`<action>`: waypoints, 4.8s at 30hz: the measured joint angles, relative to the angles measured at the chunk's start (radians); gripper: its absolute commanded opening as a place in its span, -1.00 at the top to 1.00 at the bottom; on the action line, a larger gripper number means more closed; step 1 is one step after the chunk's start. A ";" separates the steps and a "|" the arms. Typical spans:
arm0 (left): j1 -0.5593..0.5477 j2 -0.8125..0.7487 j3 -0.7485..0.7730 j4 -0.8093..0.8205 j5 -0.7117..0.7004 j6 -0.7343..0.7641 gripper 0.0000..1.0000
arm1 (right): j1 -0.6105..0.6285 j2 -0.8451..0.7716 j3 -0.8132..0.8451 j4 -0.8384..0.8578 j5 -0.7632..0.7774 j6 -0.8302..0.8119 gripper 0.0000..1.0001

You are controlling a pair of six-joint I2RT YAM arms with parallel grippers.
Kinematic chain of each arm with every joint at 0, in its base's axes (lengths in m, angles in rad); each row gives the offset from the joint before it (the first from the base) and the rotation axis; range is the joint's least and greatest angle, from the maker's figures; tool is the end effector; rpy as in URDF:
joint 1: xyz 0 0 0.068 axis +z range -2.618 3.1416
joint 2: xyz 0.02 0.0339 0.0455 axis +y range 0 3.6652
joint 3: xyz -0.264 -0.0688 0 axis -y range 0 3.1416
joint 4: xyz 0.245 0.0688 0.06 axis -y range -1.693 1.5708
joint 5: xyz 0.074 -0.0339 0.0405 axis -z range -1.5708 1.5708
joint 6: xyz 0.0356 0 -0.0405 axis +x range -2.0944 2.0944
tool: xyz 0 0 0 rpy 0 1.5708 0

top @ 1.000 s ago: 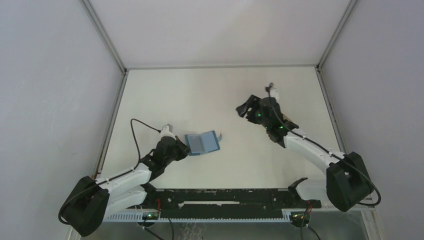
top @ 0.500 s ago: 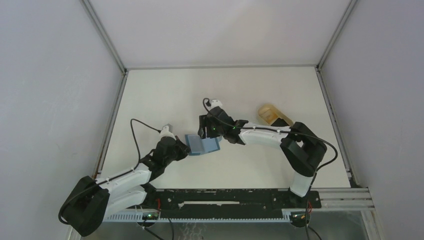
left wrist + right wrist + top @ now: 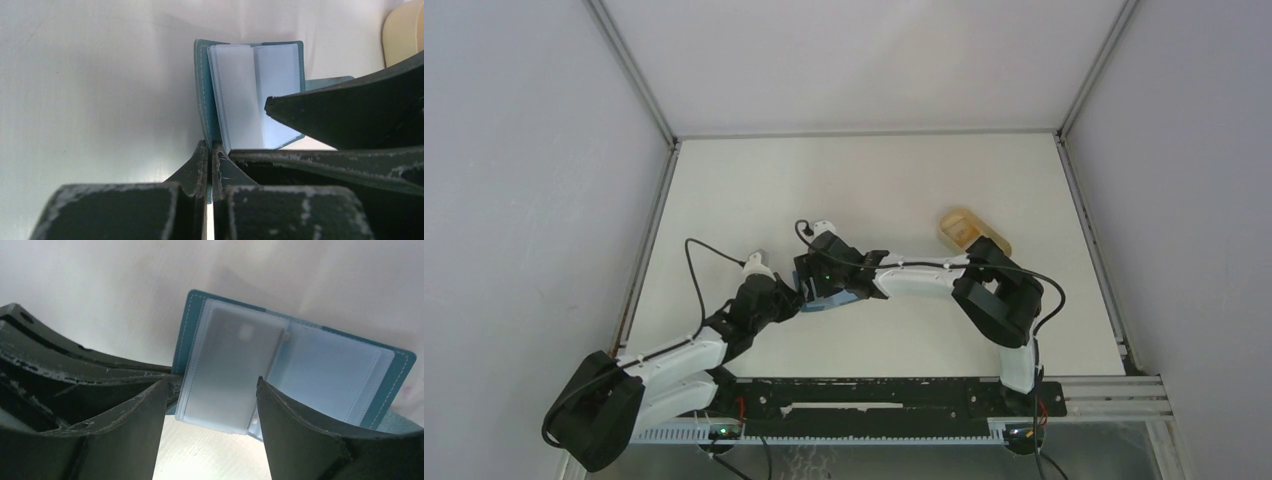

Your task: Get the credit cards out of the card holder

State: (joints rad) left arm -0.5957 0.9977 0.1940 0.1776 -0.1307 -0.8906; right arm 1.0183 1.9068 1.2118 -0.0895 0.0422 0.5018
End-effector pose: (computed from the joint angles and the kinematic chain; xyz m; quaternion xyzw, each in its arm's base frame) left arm 0.1505 -0.0964 0.1365 -0.1599 0.8746 -0.2644 0.3736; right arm 0.2171 0.3492 0.1745 -0.2280 0.8949 0.2498 0.2910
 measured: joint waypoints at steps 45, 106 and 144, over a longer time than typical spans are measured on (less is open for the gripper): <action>0.000 0.008 -0.005 0.012 -0.016 0.000 1.00 | 0.034 -0.042 0.090 -0.050 0.496 -0.245 -0.99; 0.014 0.387 -0.023 0.472 0.030 -0.063 1.00 | -0.299 0.049 -0.378 0.758 -0.583 0.352 -0.93; 0.062 0.516 -0.039 0.671 0.109 -0.070 1.00 | -0.372 0.214 -0.443 1.193 -0.800 0.678 -0.81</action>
State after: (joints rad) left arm -0.5335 1.5139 0.1555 0.8482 -0.0212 -0.9607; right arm 0.6468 2.1212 0.7692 1.1038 -0.7578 1.1793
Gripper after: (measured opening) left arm 0.016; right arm 0.908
